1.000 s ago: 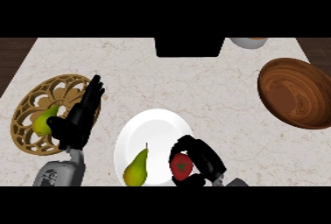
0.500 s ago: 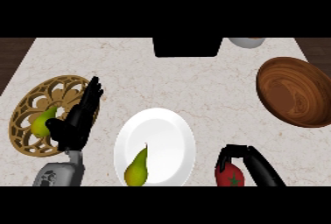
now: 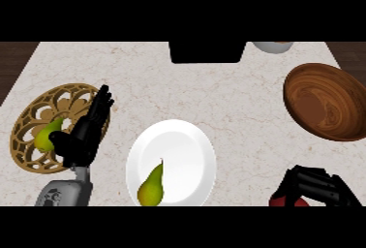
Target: Pick the tomato from the plate and place it in the bowl
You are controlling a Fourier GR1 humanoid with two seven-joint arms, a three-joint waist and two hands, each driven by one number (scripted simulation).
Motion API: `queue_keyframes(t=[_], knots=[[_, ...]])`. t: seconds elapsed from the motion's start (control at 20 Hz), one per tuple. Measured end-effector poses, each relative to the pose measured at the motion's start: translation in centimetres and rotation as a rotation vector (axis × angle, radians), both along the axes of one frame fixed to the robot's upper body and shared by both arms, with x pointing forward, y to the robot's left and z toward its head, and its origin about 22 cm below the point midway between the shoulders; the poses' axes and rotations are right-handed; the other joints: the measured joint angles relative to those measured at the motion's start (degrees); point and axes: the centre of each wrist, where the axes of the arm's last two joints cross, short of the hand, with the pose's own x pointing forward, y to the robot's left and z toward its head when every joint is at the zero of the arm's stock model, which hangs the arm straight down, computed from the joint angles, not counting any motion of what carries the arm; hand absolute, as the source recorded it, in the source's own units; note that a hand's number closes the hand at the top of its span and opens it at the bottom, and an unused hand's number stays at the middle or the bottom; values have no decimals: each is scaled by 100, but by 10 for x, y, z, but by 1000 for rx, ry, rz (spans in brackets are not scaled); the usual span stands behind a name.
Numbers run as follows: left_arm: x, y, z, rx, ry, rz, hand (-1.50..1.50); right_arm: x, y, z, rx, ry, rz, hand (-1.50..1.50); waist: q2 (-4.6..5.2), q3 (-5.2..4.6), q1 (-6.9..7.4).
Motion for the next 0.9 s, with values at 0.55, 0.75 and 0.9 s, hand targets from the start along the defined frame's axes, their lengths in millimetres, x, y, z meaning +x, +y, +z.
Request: queue_keyframes(t=[0.55, 0.75, 0.9], knots=[[0, -7, 6, 1, -10, -8, 0, 9, -8, 97, -95, -48, -219, 150, 17, -3, 91], [0, -7, 9, 3, -3, -15, 0, 27, -9, 126, -78, -59, -276, 150, 20, -2, 113], [1, -12, 7, 3, -2, -16, 0, 47, -19, 141, -77, -54, -313, 150, 22, -2, 116]])
